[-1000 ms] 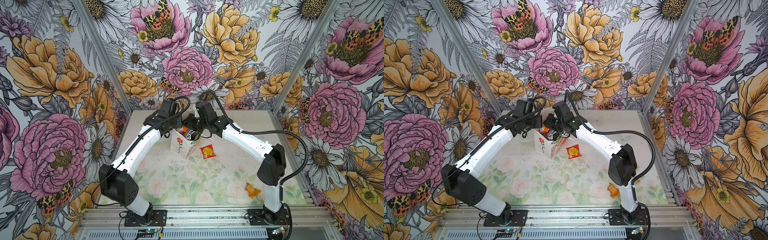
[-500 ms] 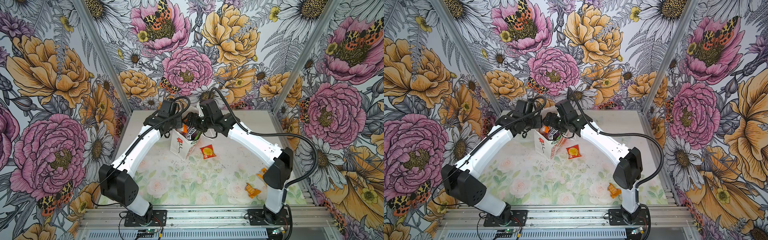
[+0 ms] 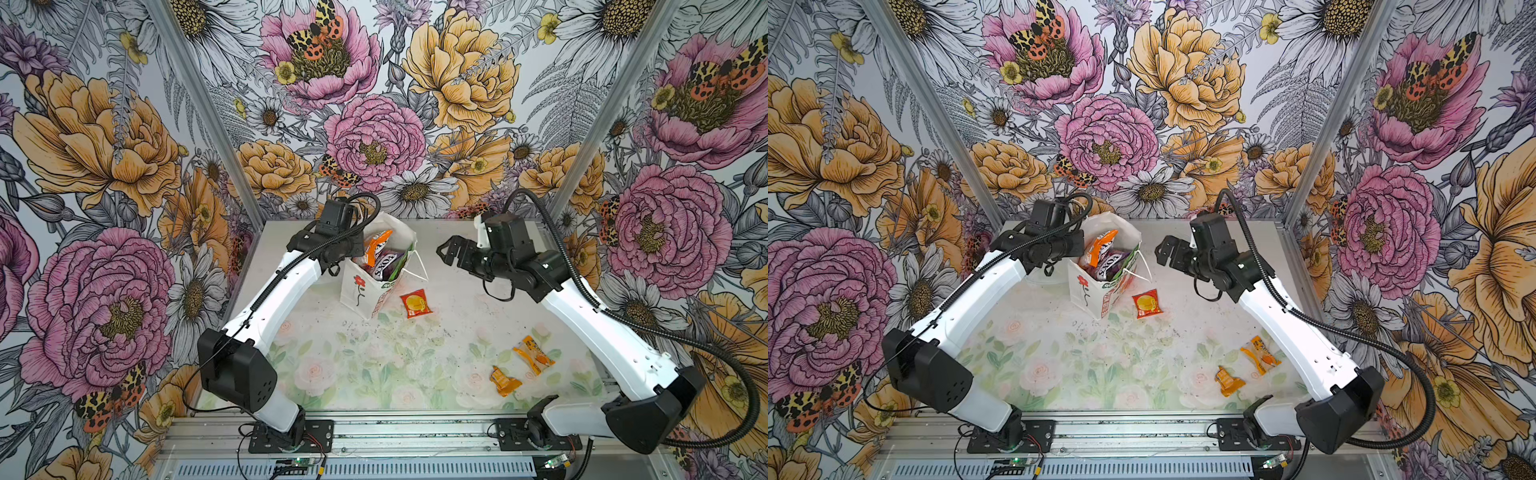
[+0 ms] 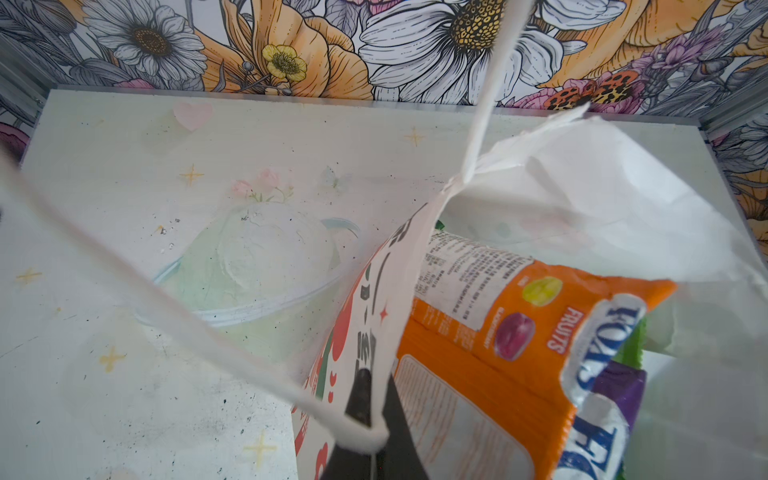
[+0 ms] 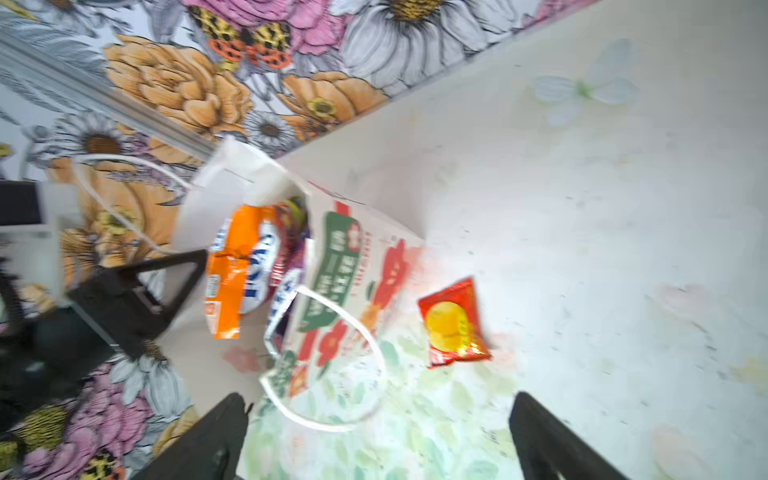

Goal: Place the snacks into the paper bag
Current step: 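Open the right gripper and withdraw it toward the yellow biscuit packet, then lower the right gripper onto the yellow biscuit packet and close on it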

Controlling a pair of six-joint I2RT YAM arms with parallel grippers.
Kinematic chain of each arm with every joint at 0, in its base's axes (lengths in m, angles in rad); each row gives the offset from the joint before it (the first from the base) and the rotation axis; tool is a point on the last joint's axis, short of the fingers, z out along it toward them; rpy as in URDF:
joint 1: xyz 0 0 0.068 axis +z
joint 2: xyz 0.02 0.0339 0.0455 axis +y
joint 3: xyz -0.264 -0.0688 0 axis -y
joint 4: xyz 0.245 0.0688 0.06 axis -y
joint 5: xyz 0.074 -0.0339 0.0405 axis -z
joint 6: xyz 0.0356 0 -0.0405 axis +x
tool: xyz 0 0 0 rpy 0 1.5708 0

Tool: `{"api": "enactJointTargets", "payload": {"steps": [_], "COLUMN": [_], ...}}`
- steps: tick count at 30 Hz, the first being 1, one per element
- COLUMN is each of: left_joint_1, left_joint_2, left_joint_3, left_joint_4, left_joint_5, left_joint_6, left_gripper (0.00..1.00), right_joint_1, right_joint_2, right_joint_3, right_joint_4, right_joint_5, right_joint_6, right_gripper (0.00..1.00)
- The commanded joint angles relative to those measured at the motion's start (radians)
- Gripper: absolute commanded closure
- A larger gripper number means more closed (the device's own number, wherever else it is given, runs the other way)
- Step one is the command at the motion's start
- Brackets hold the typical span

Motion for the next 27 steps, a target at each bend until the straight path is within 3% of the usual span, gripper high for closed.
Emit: {"api": "enactJointTargets", "payload": {"steps": [1,9,19,27], "left_joint_1": [-0.007,-0.011,-0.021,-0.021], "left_joint_2": [-0.032,-0.016,-0.012,-0.018], "left_joint_3": [0.009,0.011,0.012,0.013], "left_joint_4": [0.072,0.070,0.067,0.067], "left_joint_5": [-0.011,-0.004,-0.010,-0.016], "left_joint_6": [0.012,0.011,0.013,0.016], "left_gripper": [1.00,1.00,1.00,1.00], "right_joint_1": [-0.019,-0.090,-0.358,-0.614], "right_joint_2": [-0.080,-0.215,-0.197,-0.201], "right_joint_3": [-0.103,-0.378,-0.539,-0.702], "right_joint_4": [-0.140,-0.315,-0.340,-0.174], "right_joint_5": [0.062,0.155,0.268,0.081], "right_joint_6": [-0.046,-0.024,-0.002,0.009], "right_gripper": [0.00,0.00,0.00,0.00]}}
